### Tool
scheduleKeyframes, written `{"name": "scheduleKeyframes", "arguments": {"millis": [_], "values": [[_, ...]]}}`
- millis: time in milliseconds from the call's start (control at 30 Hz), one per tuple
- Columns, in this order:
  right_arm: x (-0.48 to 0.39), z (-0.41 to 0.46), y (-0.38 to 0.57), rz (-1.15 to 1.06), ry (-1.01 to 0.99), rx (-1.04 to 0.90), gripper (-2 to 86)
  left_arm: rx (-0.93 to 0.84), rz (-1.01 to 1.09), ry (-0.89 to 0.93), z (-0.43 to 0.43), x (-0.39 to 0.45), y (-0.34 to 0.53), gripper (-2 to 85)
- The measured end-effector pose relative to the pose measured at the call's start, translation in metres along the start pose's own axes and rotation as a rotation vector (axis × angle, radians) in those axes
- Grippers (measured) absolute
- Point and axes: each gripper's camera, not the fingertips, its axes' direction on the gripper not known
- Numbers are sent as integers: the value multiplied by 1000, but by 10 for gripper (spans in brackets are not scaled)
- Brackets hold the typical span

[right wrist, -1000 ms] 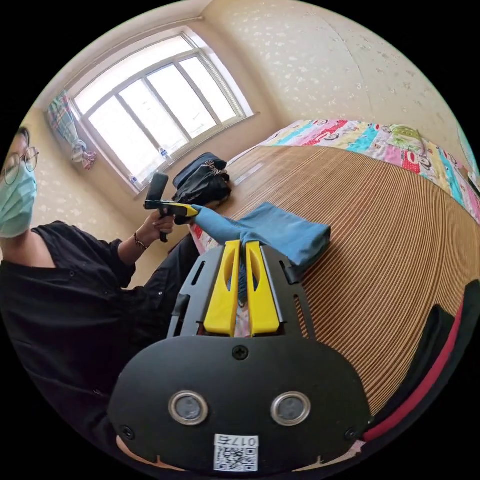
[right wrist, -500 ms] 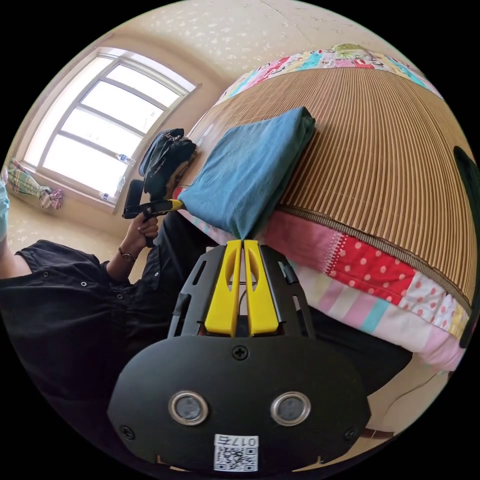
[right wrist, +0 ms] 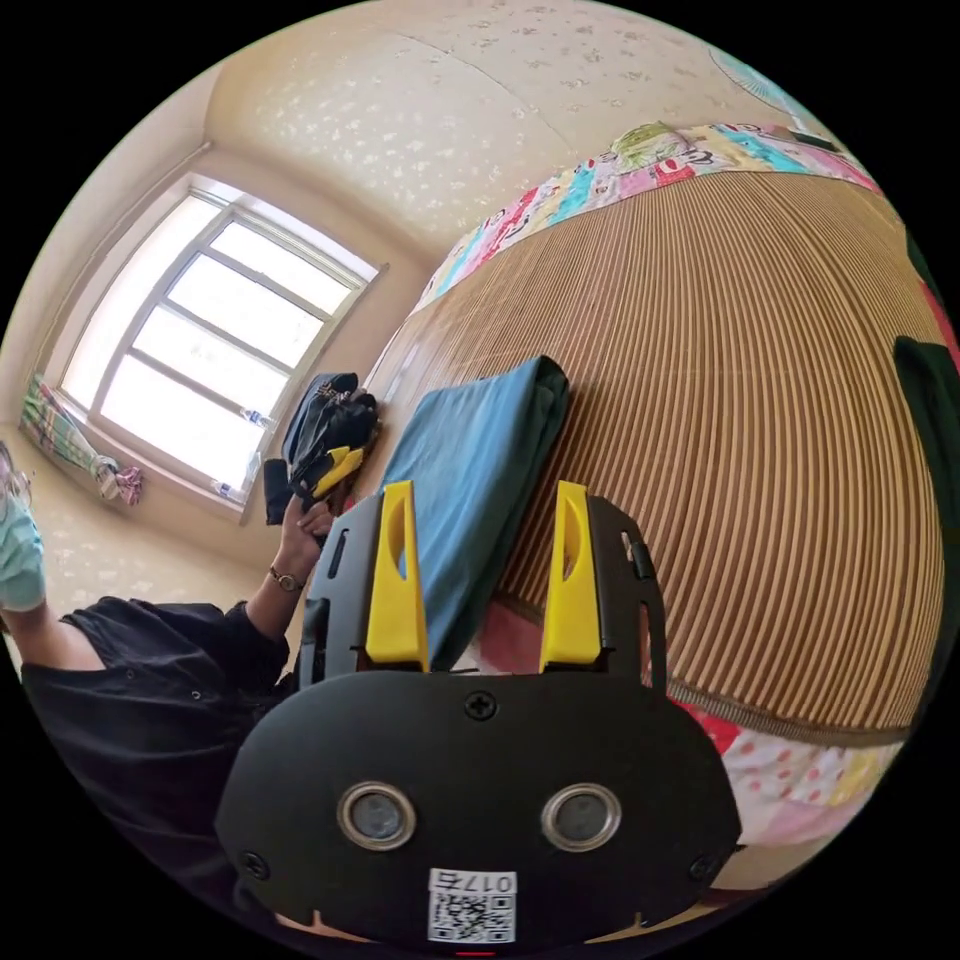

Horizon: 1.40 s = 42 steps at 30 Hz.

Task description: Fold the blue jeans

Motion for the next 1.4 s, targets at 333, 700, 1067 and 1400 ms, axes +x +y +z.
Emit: {"name": "scheduleKeyframes", "arguments": {"millis": [333, 700, 1067, 1400], "values": [[53, 67, -53, 65, 87, -17, 188, -166, 30, -1, 76, -13, -73, 160], [66, 64, 6, -22, 17, -96, 140, -251, -4, 0, 70, 11, -22, 120], [74, 40, 64, 5, -193, -53, 66, -336, -86, 15, 48, 40, -13, 65], [-53, 3, 134, -391, -259, -33, 55, -69, 92, 16, -103, 129, 63, 63]]}}
